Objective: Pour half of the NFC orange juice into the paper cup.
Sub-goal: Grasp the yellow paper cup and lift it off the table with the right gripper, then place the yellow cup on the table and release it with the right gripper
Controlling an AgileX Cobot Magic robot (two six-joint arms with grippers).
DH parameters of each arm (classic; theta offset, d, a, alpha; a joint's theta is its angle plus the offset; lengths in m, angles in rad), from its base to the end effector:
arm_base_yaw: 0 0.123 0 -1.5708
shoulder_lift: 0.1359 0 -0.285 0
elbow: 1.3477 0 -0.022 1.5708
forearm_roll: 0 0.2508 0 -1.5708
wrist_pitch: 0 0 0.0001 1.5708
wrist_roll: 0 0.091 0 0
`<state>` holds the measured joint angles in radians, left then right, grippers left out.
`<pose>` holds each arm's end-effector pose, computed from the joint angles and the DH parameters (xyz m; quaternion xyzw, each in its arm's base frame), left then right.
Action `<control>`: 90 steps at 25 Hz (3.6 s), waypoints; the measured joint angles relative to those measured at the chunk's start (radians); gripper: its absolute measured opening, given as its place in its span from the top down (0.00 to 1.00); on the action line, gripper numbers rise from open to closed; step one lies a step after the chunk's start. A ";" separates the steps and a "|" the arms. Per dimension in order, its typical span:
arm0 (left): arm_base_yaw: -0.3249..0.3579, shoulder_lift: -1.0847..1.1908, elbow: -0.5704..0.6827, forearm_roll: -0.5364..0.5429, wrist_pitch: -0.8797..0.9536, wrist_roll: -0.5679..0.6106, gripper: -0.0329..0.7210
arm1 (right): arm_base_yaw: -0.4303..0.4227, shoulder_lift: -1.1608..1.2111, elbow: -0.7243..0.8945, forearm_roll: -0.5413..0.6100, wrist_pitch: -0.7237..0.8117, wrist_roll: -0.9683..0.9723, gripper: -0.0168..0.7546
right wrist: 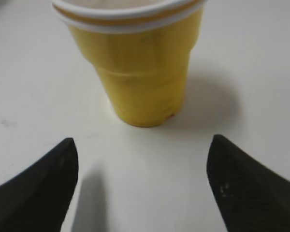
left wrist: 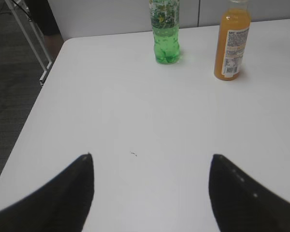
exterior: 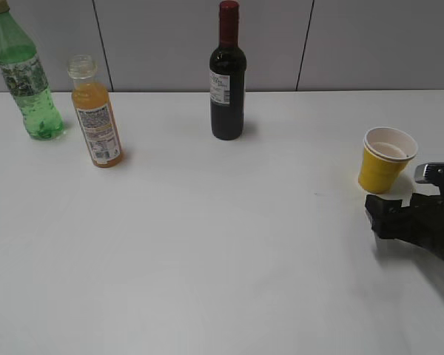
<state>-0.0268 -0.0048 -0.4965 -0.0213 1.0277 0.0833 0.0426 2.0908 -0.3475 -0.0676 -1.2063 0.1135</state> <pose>-0.0039 -0.0016 0.2790 0.0467 0.8428 0.0045 0.5361 0.2556 0.0166 0.0575 0.0030 0.8469 0.0617 0.5281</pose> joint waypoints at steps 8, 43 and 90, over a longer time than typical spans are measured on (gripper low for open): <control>0.000 0.000 0.000 0.000 0.000 0.000 0.21 | 0.000 0.025 -0.076 -0.002 0.000 0.008 0.16; 0.000 0.000 0.000 0.000 0.000 0.000 0.26 | 0.000 0.162 -0.266 -0.025 -0.016 0.015 0.34; 0.000 0.000 0.000 0.000 0.000 0.000 0.32 | 0.267 0.108 -0.581 -1.071 -0.013 0.180 0.39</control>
<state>-0.0268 -0.0048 -0.4965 -0.0213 1.0277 0.0833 0.3093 2.1991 -0.9290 -1.1386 -1.2190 0.2932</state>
